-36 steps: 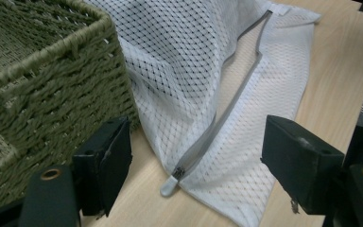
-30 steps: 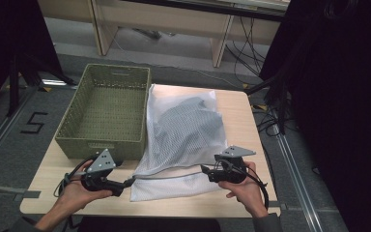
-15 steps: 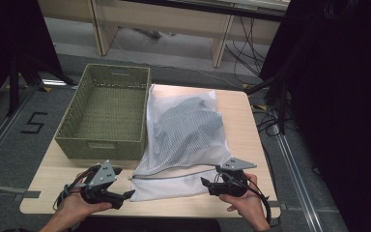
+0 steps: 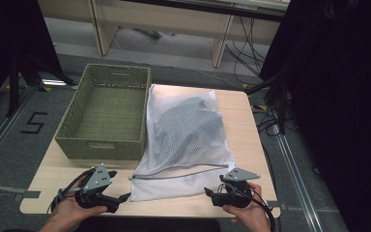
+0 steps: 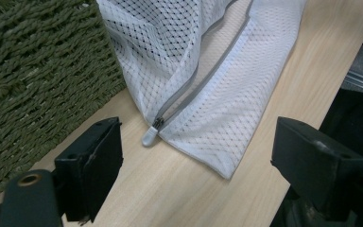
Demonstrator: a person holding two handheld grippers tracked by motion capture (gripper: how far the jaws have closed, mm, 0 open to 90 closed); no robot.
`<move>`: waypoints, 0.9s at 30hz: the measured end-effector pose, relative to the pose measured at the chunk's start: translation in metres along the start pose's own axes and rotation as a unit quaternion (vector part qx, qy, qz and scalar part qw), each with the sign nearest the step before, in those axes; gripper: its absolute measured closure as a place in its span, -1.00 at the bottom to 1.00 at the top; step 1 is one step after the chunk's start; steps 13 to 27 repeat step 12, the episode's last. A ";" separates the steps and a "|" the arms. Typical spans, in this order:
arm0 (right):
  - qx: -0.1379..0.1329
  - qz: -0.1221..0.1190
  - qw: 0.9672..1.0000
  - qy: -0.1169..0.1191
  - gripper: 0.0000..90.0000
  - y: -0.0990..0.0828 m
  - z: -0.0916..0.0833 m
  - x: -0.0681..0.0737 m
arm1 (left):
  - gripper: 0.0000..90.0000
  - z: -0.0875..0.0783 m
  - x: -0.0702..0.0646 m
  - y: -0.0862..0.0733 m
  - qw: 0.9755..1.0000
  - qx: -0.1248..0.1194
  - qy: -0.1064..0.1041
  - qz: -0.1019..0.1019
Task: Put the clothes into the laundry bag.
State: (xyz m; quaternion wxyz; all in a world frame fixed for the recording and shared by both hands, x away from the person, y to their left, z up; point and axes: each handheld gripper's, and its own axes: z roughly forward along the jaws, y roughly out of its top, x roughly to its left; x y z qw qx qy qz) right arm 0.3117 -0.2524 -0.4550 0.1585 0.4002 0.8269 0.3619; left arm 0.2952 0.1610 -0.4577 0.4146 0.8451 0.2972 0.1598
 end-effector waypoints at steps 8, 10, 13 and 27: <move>0.003 -0.002 1.000 0.003 -0.39 0.001 0.000 0.002 | -0.63 0.002 -0.002 -0.001 1.000 -0.005 -0.002 -0.010; -0.002 -0.010 1.000 0.000 -0.39 0.001 0.001 0.000 | -0.63 0.002 -0.001 -0.001 1.000 0.001 -0.003 -0.011; -0.001 -0.009 1.000 0.000 -0.39 0.001 0.001 0.000 | -0.62 0.001 0.001 -0.001 1.000 0.003 0.000 0.003; -0.001 -0.009 1.000 0.000 -0.39 0.001 0.001 0.000 | -0.62 0.001 0.001 -0.001 1.000 0.003 0.000 0.003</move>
